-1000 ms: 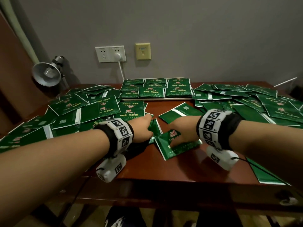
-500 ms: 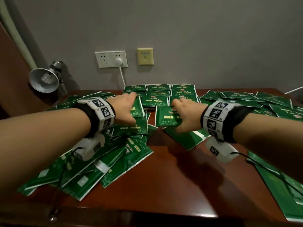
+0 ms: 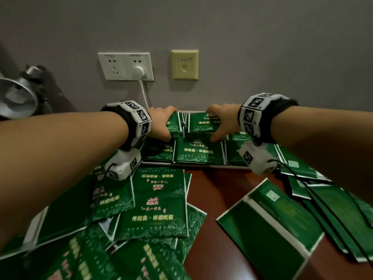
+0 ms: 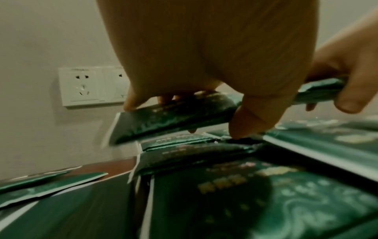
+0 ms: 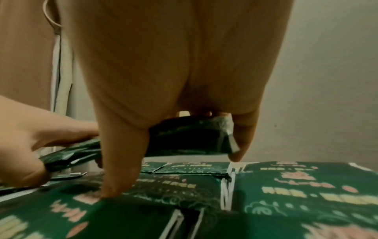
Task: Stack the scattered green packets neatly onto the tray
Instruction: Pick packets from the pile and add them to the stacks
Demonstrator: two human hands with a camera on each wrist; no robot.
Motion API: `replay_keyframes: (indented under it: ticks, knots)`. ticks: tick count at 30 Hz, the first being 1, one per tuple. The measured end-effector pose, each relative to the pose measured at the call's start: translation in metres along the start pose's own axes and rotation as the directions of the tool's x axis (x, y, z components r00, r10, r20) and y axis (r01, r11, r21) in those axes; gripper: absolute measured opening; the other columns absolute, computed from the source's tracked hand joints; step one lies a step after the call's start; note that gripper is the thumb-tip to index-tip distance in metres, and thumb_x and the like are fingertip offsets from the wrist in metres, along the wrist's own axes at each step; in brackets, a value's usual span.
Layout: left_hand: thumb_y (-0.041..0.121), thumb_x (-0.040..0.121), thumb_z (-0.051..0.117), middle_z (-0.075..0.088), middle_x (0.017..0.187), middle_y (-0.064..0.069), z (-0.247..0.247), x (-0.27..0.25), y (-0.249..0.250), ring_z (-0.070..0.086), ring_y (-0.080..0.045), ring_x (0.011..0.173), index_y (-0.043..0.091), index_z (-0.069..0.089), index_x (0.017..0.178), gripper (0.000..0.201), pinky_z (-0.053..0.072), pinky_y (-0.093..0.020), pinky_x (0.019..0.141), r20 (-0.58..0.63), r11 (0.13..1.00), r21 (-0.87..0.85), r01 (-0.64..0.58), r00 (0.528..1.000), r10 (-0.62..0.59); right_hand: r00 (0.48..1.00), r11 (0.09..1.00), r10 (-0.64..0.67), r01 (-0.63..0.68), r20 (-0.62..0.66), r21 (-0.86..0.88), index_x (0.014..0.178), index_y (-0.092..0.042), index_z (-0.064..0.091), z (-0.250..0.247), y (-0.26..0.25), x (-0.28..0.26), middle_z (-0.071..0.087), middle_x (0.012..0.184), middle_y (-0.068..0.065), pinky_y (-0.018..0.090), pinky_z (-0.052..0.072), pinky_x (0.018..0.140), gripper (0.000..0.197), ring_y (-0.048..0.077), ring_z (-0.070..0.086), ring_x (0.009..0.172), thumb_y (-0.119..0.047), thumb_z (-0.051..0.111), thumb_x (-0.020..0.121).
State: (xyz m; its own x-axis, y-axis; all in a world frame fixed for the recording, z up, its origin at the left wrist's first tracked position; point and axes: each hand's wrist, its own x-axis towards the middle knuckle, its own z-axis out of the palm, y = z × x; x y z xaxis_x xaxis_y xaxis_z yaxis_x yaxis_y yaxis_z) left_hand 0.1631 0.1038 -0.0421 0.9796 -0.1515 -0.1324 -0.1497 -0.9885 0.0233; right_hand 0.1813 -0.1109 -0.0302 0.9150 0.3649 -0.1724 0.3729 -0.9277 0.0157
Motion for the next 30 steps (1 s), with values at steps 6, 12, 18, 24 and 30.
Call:
replay_keyframes:
  ticks: [6,12,18,24,30]
  knots:
    - [0.026,0.073,0.078,0.034,0.138,-0.016,0.01,0.007,-0.003,0.031,-0.037,0.131,0.027,0.016,0.151,0.1,0.032,-0.05,0.104,-0.076,0.993,0.097,0.064,0.996,-0.056,1.0,0.992,-0.025,0.025,-0.004,-0.122,0.15,-0.022,0.025,0.006,-0.005,0.01,0.045,0.141,0.011,0.039,0.045,0.092,0.097,0.032,0.049,0.123,-0.052,0.077,0.074]
    - [0.023,0.075,0.07,0.037,0.132,-0.015,-0.003,-0.044,0.027,0.034,-0.034,0.126,0.026,0.03,0.144,0.079,0.037,-0.047,0.101,-0.096,0.993,0.112,0.034,0.995,-0.023,1.0,0.978,0.003,0.004,0.031,-0.209,0.135,-0.012,0.049,0.01,-0.008,-0.067,0.061,0.123,0.009,0.035,0.049,0.087,0.076,0.029,0.06,0.109,-0.059,0.068,0.079]
    - [0.041,0.078,0.07,0.039,0.129,-0.009,0.025,-0.148,0.085,0.036,-0.026,0.122,0.025,0.04,0.138,0.069,0.045,-0.043,0.097,0.028,0.986,0.139,-0.094,0.995,0.091,0.989,0.965,0.111,-0.082,0.102,-0.25,0.079,-0.01,0.059,0.047,-0.011,-0.186,0.055,0.069,0.002,0.027,0.039,0.053,0.065,0.019,0.05,0.059,-0.075,0.054,0.077]
    - [0.072,0.077,0.057,0.039,0.13,-0.007,0.077,-0.256,0.108,0.039,-0.025,0.122,0.02,0.045,0.131,0.076,0.046,-0.045,0.099,0.15,0.974,0.209,-0.084,0.987,0.053,0.977,0.967,0.142,-0.102,0.161,-0.232,0.104,-0.013,0.062,0.098,-0.038,-0.248,0.064,0.09,0.003,0.026,0.043,0.065,0.078,0.022,0.059,0.08,-0.083,0.046,0.075]
    - [0.06,0.09,0.049,0.035,0.143,-0.01,0.1,-0.29,0.121,0.03,-0.032,0.133,0.018,0.041,0.141,0.066,0.038,-0.048,0.105,0.143,0.986,0.151,-0.071,0.989,0.049,0.988,0.987,0.039,-0.014,0.151,-0.161,0.123,-0.014,0.044,0.109,-0.069,-0.285,0.061,0.104,0.004,0.032,0.05,0.076,0.076,0.025,0.06,0.09,-0.069,0.057,0.073]
